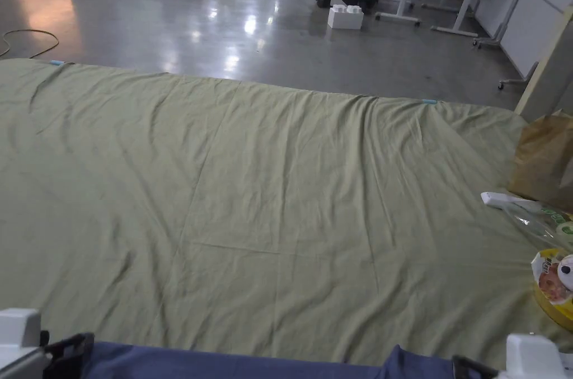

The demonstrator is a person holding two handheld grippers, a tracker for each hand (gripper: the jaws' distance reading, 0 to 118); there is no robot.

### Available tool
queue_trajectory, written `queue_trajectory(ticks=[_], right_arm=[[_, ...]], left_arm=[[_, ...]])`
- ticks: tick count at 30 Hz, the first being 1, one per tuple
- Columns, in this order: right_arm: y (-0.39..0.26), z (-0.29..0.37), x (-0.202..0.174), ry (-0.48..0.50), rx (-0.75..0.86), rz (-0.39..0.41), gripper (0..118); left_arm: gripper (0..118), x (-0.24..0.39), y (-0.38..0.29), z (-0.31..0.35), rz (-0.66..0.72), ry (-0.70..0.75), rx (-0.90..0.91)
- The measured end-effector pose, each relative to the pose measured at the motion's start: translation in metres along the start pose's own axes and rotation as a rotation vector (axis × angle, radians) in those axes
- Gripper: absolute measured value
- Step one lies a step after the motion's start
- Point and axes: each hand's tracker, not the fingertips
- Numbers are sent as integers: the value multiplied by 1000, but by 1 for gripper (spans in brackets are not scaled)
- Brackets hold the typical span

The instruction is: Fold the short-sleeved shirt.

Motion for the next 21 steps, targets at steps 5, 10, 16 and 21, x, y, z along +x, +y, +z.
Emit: queue_trajectory(ticks=[5, 10, 16, 21], right_arm=[[45, 1, -24, 9, 212, -63, 84], [79, 3, -51, -18, 421, -102, 83], [107, 16, -78, -15, 597, -126, 42], [111, 23, -91, -11, 670, -106, 12]], left_arm=[[56, 30, 38, 3, -31, 35, 179], [46, 63, 73, 16, -45, 59, 365], [20, 85, 97, 35, -40, 81, 550], [12, 88, 103, 43, -32, 91, 618]])
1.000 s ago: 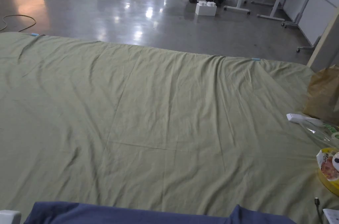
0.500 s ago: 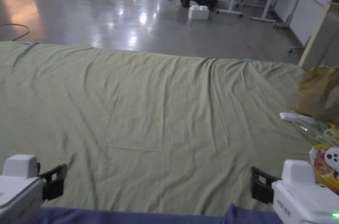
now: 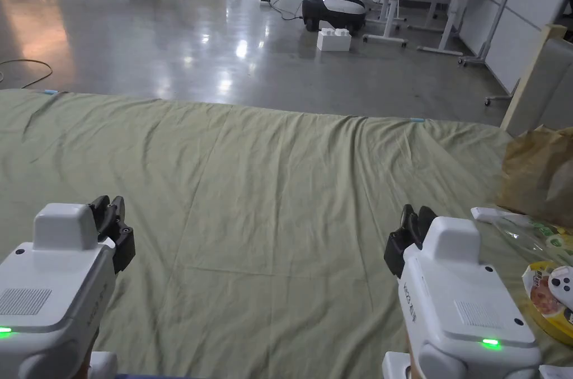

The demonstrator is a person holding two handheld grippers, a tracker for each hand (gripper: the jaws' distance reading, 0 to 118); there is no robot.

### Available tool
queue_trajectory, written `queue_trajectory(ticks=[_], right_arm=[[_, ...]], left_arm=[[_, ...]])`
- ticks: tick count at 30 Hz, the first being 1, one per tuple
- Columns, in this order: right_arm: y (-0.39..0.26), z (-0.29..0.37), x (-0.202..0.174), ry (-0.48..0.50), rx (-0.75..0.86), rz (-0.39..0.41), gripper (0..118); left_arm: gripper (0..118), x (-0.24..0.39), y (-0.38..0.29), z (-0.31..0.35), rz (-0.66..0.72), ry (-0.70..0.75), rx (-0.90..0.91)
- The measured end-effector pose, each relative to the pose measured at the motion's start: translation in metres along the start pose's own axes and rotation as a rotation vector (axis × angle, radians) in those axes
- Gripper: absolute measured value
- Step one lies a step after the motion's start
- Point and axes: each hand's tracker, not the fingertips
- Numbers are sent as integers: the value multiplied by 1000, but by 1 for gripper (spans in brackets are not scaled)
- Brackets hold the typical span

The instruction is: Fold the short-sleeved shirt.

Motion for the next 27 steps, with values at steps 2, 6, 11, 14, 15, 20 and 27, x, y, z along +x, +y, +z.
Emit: queue_trajectory(ticks=[2, 6, 11, 14, 15, 20, 27], right_arm=[[0, 3, -4, 21, 29, 7, 7], [0, 8, -9, 36, 57, 11, 2], [5, 9, -10, 37, 85, 24, 2], [6, 9, -10, 34, 79, 23, 2], [6, 8, -9, 35, 75, 23, 2], [3, 8, -5, 40, 46, 44, 2], [-2, 6, 1, 51, 8, 54, 2]], left_arm=[[10, 0, 2, 3, 9, 7, 32], [7, -1, 4, 7, -7, -9, 62], [4, 1, 6, 8, -39, -6, 70], [4, 0, 6, 10, -32, -11, 61], [4, -1, 4, 10, -34, -10, 56], [4, -15, -4, 12, -34, -17, 4], [4, -74, -33, 18, 46, -171, -219]])
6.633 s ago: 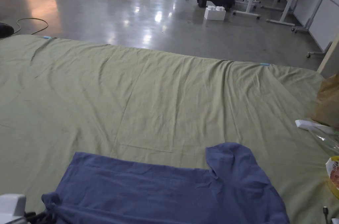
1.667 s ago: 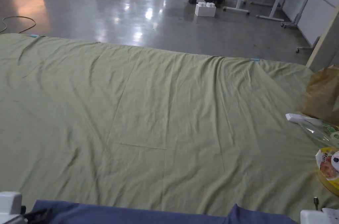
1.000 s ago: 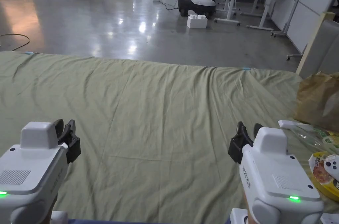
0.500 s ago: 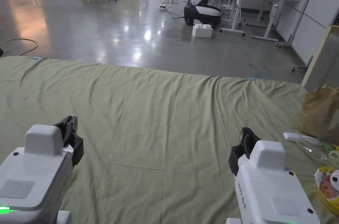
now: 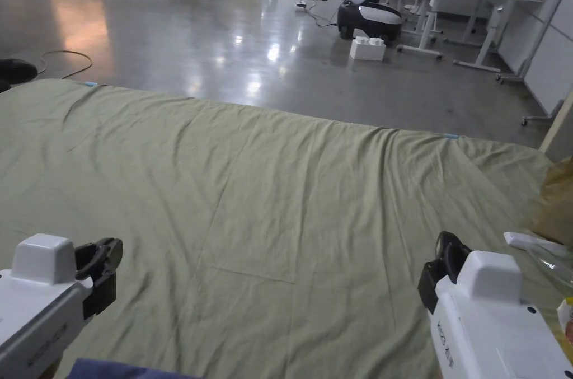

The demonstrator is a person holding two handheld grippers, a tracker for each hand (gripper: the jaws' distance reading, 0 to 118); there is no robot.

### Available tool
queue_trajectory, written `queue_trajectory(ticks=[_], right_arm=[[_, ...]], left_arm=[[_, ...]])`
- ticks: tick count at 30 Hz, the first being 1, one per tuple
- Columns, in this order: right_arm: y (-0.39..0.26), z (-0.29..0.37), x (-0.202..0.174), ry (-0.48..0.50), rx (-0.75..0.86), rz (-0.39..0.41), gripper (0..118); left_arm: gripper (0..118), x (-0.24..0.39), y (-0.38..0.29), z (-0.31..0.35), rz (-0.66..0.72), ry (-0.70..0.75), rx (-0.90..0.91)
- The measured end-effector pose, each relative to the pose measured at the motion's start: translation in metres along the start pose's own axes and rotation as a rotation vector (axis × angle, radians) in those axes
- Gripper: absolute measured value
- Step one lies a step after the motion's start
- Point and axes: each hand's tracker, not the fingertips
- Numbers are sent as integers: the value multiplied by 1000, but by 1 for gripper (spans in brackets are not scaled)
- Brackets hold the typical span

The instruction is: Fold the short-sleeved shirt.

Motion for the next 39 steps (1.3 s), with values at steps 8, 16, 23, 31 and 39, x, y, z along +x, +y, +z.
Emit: queue_trajectory(ticks=[8, 16, 23, 31, 39], right_arm=[[-19, -9, -8, 38, -83, -11, 2], [-34, -14, -16, 59, -145, -5, 2], [-41, -14, -17, 53, -181, -8, 2], [-45, -9, -19, 46, -203, -3, 2], [-45, -7, -18, 45, -212, 3, 2]], left_arm=[[5, -76, -48, 0, 129, -88, -338], [71, -135, -95, -23, 342, -254, -596], [83, -154, -133, -57, 601, -467, -714], [82, -132, -152, -83, 846, -718, -742], [23, -111, -156, -85, 652, -620, -838]])
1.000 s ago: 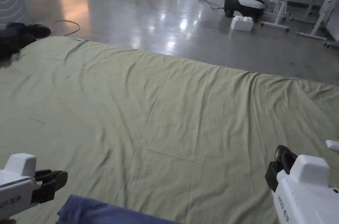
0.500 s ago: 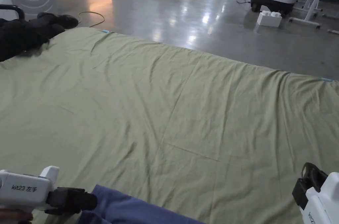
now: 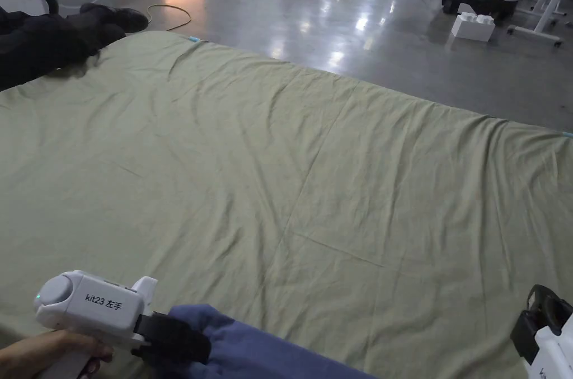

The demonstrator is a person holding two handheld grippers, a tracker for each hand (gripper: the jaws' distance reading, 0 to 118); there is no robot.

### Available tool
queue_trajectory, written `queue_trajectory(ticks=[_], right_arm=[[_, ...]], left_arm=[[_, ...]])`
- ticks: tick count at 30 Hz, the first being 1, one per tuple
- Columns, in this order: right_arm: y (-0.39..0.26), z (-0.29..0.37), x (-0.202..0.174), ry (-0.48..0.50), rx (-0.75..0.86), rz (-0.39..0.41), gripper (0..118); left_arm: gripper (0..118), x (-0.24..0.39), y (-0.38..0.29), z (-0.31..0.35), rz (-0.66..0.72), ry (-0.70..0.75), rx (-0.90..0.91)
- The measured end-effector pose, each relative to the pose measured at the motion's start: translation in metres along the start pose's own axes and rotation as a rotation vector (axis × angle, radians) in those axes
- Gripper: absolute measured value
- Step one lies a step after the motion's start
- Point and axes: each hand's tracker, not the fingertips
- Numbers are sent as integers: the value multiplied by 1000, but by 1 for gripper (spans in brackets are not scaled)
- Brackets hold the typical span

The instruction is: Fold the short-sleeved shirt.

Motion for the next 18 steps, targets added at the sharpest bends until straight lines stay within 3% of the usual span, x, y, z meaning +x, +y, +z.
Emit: queue_trajectory(ticks=[3, 5, 18], right_arm=[[1, 1, -1, 6, 0, -3, 2], [2, 1, -1, 10, 0, 1, 2], [6, -3, 2, 27, 11, -15, 2]], left_arm=[[20, 5, 1, 3, 15, -19, 37], [16, 9, 0, 4, 25, 42, 37], [13, 59, 7, 44, -96, 194, 98]])
